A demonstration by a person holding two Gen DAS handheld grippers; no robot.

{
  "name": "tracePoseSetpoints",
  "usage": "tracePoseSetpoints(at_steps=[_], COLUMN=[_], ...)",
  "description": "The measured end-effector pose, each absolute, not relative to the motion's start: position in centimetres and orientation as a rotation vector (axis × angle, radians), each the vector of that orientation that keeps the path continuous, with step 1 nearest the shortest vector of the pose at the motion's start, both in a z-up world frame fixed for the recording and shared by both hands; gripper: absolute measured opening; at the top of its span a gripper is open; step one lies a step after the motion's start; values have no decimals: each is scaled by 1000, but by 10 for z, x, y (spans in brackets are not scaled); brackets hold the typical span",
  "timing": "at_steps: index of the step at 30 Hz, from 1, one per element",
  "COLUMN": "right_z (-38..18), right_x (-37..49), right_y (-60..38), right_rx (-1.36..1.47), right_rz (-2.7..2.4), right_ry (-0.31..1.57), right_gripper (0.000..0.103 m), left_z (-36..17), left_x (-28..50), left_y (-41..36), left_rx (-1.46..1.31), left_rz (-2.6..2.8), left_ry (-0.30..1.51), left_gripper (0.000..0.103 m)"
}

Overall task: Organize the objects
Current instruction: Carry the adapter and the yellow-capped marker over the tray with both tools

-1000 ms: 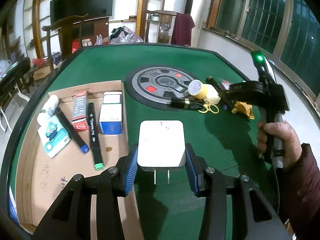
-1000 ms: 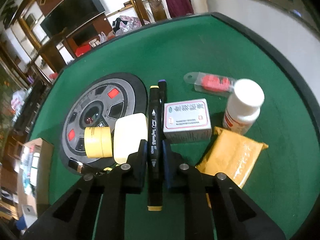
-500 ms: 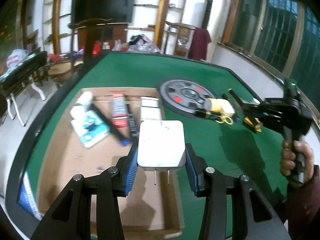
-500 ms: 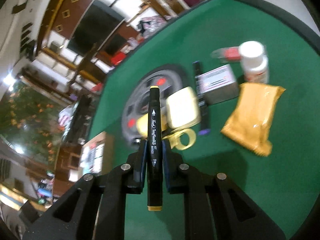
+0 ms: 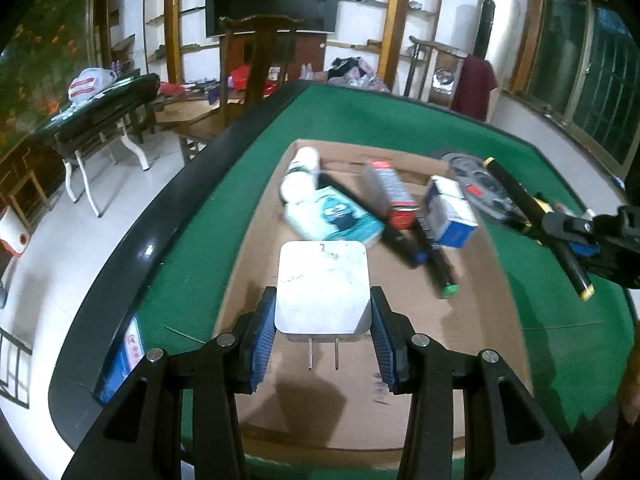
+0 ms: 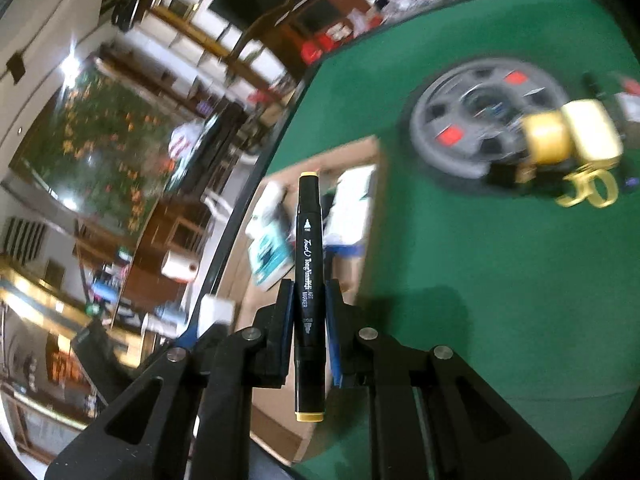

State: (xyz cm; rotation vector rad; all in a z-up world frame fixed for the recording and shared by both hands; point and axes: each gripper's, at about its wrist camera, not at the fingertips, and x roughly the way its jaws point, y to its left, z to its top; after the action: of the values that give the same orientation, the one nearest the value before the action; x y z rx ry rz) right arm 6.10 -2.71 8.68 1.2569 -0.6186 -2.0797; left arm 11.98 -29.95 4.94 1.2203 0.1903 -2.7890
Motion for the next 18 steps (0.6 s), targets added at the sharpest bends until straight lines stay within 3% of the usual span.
tracePoseSetpoints(at_steps=[18], right_z=[44], right_x=[53], right_y=[-112], right_rx=[1419], right_rz=[-2008], right_ry=[-396], right_gripper=[13], left_z=[21], left_x=[92], left_y=[-316], left_rx=[1322], left_rz=[-2737], left_ry=[166], left_gripper=[39])
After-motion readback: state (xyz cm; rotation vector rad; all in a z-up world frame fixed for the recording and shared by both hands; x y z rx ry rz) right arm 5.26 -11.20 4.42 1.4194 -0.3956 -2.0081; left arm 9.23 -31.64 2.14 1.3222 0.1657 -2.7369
